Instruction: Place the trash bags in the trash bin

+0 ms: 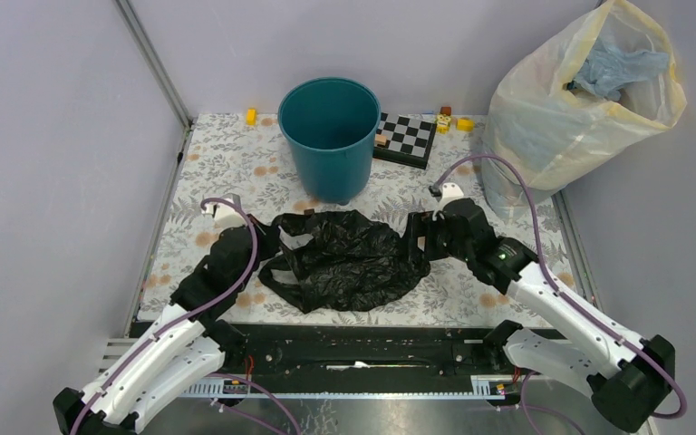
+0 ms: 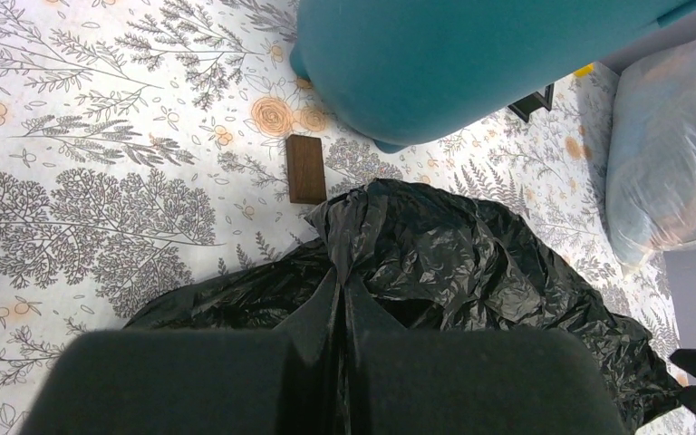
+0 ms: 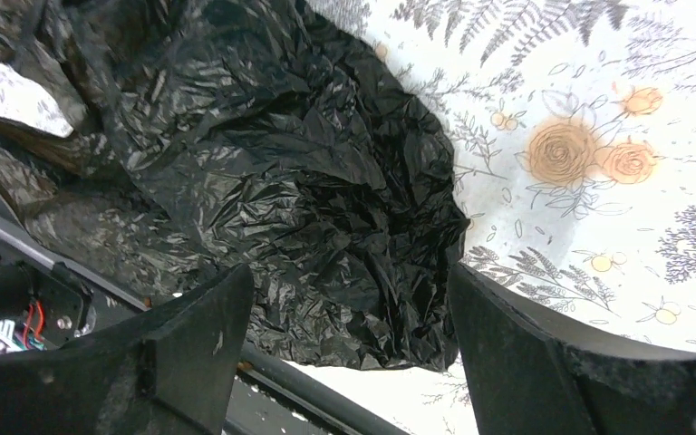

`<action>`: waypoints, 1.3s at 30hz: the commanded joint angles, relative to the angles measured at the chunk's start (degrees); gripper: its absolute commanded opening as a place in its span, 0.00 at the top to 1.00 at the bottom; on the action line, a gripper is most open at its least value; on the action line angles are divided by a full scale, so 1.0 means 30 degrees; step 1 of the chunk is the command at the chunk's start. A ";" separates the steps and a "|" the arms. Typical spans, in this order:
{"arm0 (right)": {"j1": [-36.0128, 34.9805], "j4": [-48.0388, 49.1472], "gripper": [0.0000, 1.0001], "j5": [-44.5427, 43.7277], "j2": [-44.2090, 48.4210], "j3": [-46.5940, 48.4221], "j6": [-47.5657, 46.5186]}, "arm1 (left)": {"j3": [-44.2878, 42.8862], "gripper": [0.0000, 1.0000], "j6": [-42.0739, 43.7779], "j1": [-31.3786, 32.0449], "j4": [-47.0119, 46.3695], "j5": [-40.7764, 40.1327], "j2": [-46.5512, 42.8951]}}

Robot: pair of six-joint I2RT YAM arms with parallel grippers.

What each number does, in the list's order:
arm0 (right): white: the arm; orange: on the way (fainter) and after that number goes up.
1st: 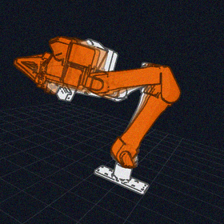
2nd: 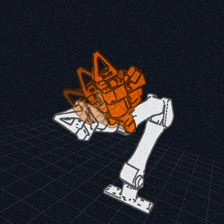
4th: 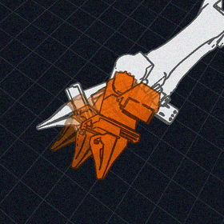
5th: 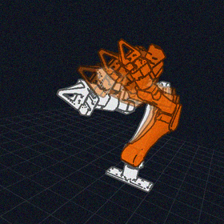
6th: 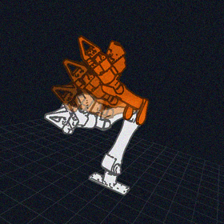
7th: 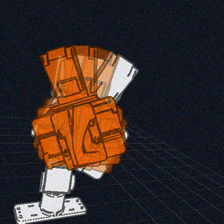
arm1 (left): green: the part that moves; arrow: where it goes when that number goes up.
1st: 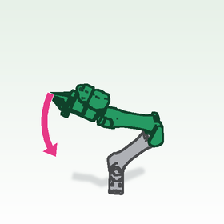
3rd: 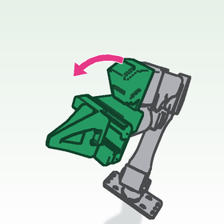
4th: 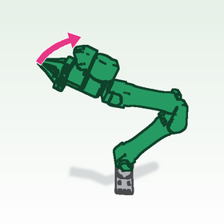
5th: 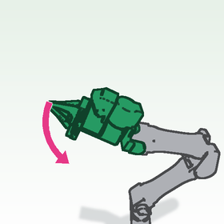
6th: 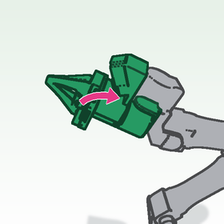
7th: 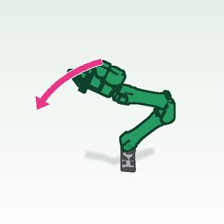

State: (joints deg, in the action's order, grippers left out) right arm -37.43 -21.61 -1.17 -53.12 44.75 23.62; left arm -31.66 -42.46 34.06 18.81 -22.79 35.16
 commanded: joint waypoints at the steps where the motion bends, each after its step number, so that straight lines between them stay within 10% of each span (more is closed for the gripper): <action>1: 0.0011 0.0283 0.18 0.1820 -0.1003 -0.0064 -0.0772 | 0.0241 1.00 -0.0263 -0.0075 -0.0396 0.0166 -0.0580; 9: 0.0011 0.0196 1.00 -0.1111 -0.0474 0.0548 0.0111 | 0.0488 1.00 -0.1261 -0.0075 0.0862 -0.1460 -0.0223; 22: 0.0025 -0.2490 1.00 -0.1686 0.1311 0.6798 -0.0269 | -0.4645 1.00 -0.0219 -0.0075 0.2818 -0.0215 -0.1461; 39: 0.0001 0.0559 1.00 -0.1287 -0.7042 2.0542 -0.2373 | -2.0653 1.00 0.5324 -0.0075 0.3659 -0.3063 0.5805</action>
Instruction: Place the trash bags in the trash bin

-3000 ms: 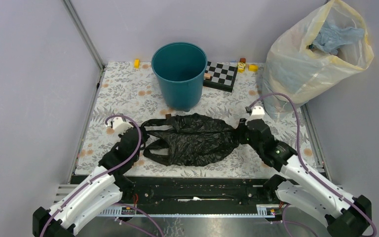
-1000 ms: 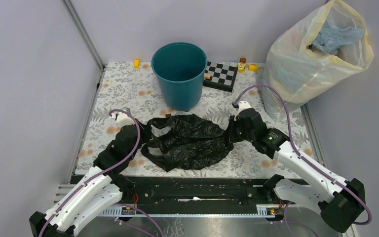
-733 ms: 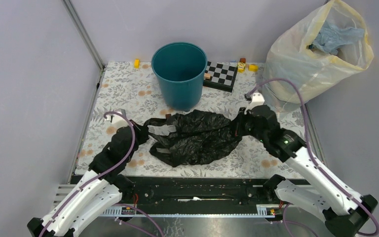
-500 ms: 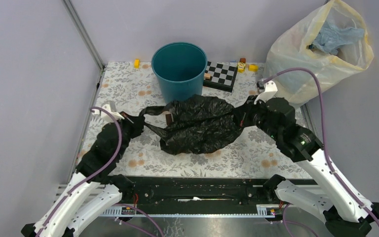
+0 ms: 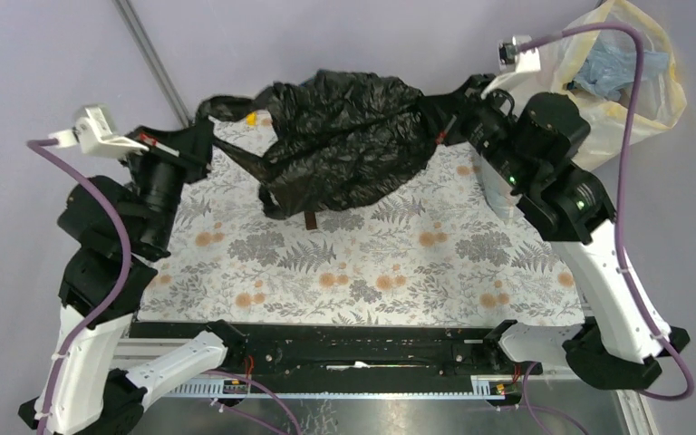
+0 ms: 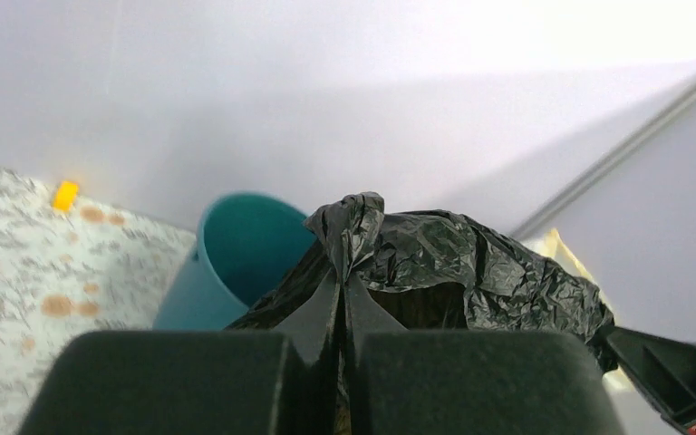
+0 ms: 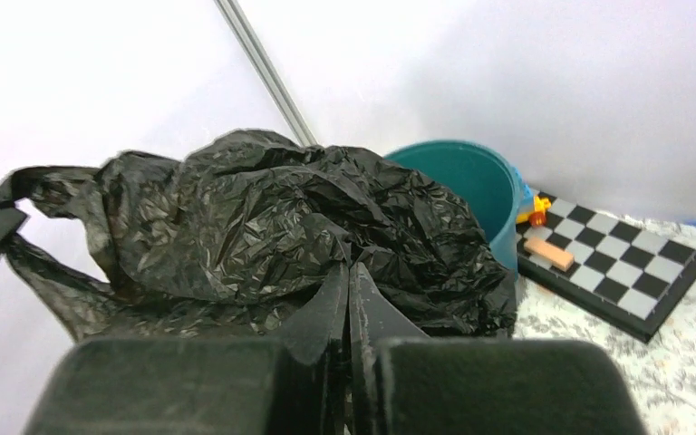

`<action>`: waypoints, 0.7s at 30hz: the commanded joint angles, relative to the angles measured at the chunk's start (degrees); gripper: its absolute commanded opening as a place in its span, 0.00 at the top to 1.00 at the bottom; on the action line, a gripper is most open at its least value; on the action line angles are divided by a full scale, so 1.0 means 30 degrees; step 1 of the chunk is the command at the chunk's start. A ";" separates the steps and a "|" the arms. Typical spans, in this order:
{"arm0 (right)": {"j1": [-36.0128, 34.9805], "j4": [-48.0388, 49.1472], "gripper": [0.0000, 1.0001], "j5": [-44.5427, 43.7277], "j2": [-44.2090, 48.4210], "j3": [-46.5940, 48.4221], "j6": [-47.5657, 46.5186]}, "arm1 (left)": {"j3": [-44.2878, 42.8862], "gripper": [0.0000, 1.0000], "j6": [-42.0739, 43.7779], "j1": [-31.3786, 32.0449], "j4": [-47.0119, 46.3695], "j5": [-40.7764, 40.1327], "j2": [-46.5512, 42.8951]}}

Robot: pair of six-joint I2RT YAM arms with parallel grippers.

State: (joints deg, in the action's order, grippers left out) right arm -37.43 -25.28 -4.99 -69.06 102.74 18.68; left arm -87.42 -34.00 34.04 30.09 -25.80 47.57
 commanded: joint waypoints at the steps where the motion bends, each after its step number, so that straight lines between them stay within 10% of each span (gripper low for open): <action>1: 0.0011 0.2289 1.00 -0.0046 -0.2296 0.1483 -0.0741 | -0.2389 1.00 0.2883 -0.0068 -0.0442 -0.2429 0.2040; 21: 0.2795 0.3094 1.00 0.0086 -1.5006 0.9776 0.0893 | -0.2804 1.00 0.7813 -0.0097 -0.8795 -0.6024 0.6343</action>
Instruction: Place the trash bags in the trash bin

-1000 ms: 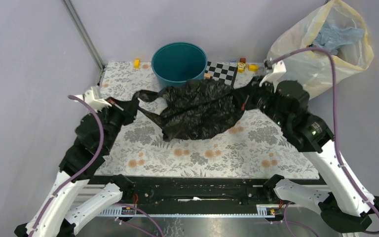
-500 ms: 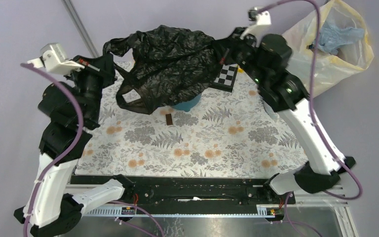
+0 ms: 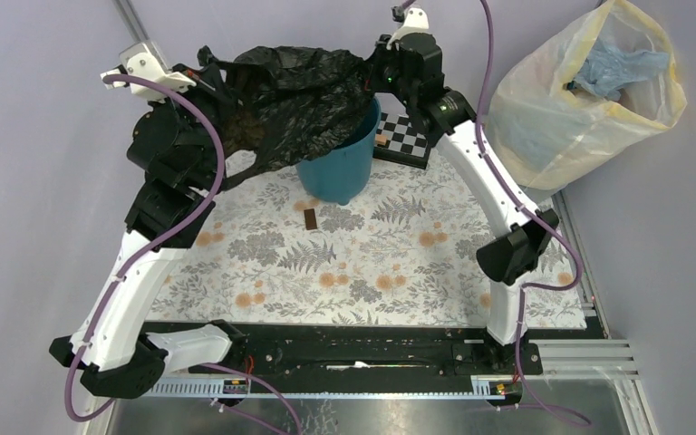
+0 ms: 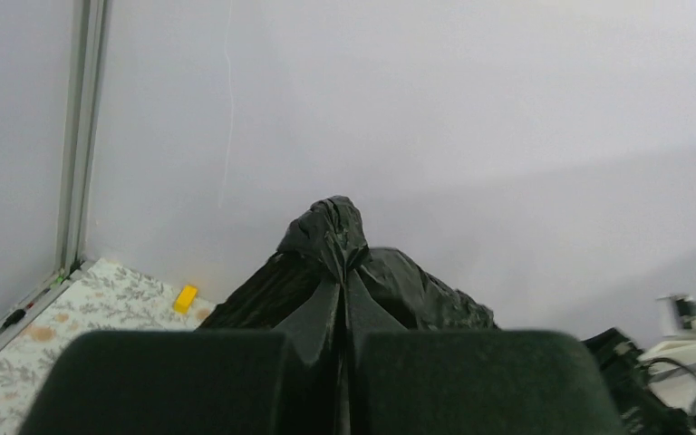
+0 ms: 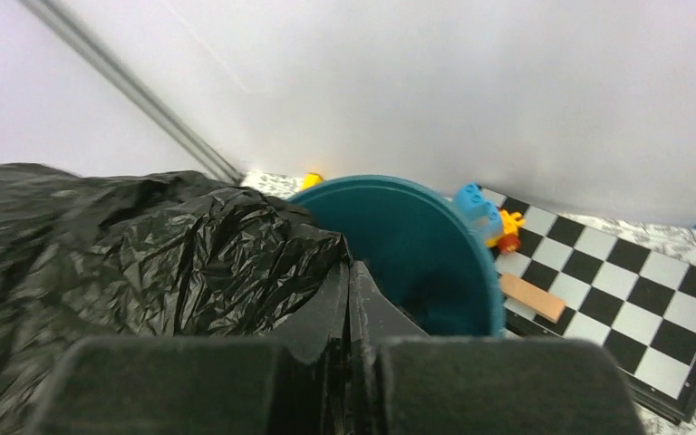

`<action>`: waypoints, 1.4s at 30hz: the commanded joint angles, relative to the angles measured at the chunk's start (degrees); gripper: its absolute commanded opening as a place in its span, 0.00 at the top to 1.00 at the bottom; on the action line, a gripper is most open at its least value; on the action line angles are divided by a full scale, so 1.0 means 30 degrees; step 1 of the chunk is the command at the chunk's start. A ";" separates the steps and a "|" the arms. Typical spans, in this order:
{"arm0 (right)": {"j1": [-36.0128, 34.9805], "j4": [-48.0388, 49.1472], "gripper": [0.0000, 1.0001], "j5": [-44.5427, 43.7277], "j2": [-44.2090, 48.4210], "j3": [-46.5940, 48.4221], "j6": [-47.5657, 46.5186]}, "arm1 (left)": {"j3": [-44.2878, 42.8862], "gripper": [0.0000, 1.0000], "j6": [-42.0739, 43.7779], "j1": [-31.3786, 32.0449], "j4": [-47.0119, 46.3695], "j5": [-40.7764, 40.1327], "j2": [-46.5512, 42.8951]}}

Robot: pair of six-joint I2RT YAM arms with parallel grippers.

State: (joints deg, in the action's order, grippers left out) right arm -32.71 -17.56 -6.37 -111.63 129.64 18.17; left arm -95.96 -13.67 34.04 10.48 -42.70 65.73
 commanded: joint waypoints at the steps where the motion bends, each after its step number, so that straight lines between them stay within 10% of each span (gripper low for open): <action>1: 0.1497 0.0522 1.00 0.1238 -0.1156 0.0788 0.1229 | 0.0093 1.00 0.0891 -0.0097 -0.2274 -0.0190 0.0470; 4: 0.2116 0.0214 0.94 0.2929 -0.2022 0.0836 0.1559 | 0.0207 1.00 0.0039 -0.0097 -0.2181 0.0804 0.0975; 8: 0.2397 0.0167 0.51 0.4541 -0.2365 0.0672 0.0970 | 0.0338 1.00 -0.1232 -0.0125 -0.2488 0.2629 0.2008; 13: 0.2503 0.0163 0.31 0.5293 -0.1595 0.0521 0.0397 | -0.0995 1.00 -0.2023 -0.0159 -0.2235 0.4289 0.3844; 23: 0.2506 -0.0177 0.38 0.6991 -0.0438 -0.0948 0.0358 | -0.2067 1.00 -0.2724 -0.0392 -0.2046 0.5168 0.5008; 32: 0.2396 0.3689 0.15 1.2734 0.3658 -0.5793 -0.1240 | -0.2101 1.00 -0.3756 -0.0558 -0.1926 0.6377 0.6447; 42: 0.0733 0.6493 0.17 1.3533 0.5509 -0.7183 -0.5650 | -0.2514 1.00 -0.5309 -0.0597 -0.1255 0.7217 0.6781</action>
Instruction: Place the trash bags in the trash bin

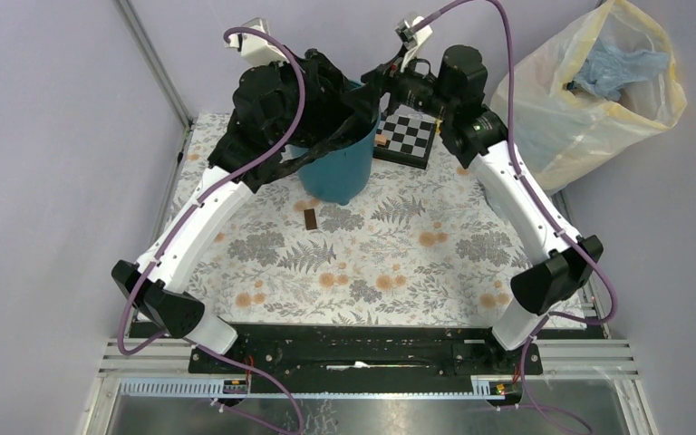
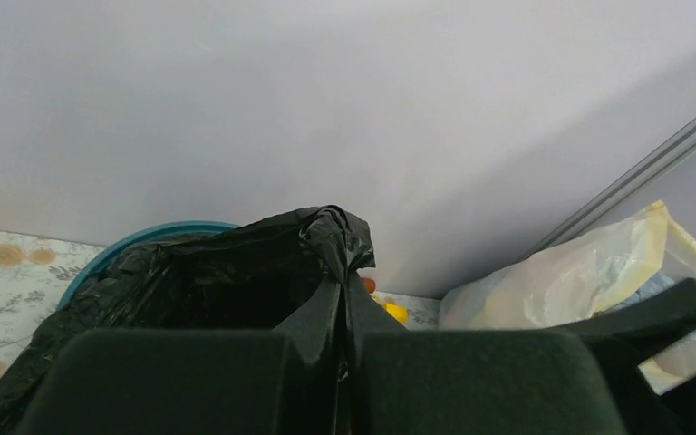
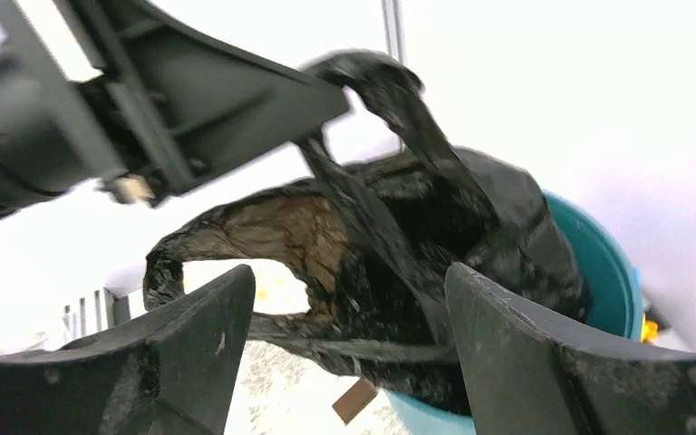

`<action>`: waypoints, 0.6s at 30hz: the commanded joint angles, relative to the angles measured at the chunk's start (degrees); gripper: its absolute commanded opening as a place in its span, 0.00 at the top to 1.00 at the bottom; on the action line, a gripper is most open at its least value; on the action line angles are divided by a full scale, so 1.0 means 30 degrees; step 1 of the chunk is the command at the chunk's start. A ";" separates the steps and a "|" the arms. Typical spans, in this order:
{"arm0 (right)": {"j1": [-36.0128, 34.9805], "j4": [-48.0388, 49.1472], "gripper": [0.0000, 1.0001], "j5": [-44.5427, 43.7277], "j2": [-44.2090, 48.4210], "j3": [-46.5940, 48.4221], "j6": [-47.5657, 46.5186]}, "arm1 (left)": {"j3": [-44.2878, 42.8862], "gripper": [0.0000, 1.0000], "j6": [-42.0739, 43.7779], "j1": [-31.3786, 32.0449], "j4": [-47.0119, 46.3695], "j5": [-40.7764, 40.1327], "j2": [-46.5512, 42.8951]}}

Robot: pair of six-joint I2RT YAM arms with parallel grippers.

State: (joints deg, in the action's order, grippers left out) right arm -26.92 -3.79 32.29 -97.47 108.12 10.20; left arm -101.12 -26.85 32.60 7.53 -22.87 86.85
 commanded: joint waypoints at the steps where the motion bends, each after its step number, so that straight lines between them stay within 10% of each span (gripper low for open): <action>1: -0.1634 0.1904 0.18 0.0179 0.0791 0.0070 -0.3747 | -0.0906 1.00 -0.1112 -0.0115 -0.0146 0.0800 -0.0241; 18: -0.3059 0.5109 0.31 -0.1723 -0.0343 -0.0504 -0.7129 | 0.0461 1.00 -0.3601 -0.0115 0.0152 0.3297 -0.2157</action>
State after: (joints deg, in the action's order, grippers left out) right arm -35.29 6.15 27.88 -97.95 106.74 -8.49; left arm -100.64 -35.07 32.56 10.61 -16.49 83.35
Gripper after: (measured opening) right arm 0.714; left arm 0.002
